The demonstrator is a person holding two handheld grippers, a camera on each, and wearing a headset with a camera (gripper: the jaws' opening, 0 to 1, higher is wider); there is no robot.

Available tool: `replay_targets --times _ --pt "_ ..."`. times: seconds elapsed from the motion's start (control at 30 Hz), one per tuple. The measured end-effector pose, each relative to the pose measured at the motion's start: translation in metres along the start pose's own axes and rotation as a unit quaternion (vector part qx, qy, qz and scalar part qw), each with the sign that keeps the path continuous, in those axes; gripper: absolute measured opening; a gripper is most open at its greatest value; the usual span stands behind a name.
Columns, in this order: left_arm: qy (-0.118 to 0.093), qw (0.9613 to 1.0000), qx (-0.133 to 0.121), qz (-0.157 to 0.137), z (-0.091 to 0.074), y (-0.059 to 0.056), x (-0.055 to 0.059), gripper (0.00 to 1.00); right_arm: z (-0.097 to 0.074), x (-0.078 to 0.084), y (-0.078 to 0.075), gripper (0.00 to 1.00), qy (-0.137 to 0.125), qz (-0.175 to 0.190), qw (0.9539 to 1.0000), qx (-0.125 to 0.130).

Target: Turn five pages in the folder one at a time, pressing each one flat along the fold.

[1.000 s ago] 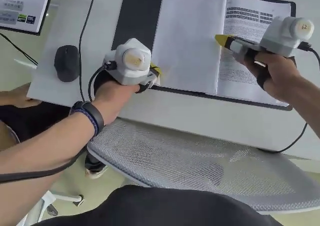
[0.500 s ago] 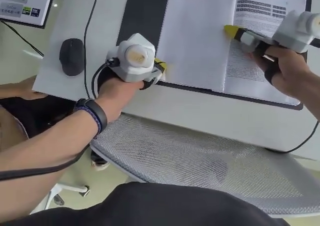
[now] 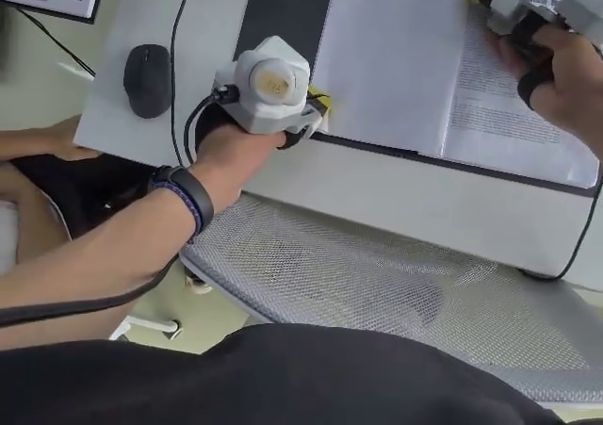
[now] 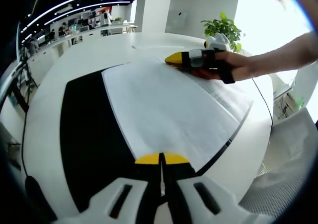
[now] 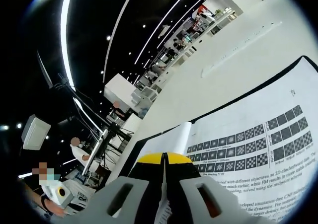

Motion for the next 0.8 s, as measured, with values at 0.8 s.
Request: replay_targets --times 0.8 --pt "-0.003 1.0 0.006 0.0 0.0 0.001 -0.001 0.0 0.037 -0.027 -0.021 0.0 -0.032 0.006 0.9992 0.025"
Point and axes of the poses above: the centre of the closed fingertips' face, and the gripper's own axes: z roughly forward along the fingers, y roughly to its left, x roughly out of its underside, the point moved 10 cm from there along -z, roughly backward along the fingers, and after that the axes turned 7 degrees about -x, right-handed, at the moved point
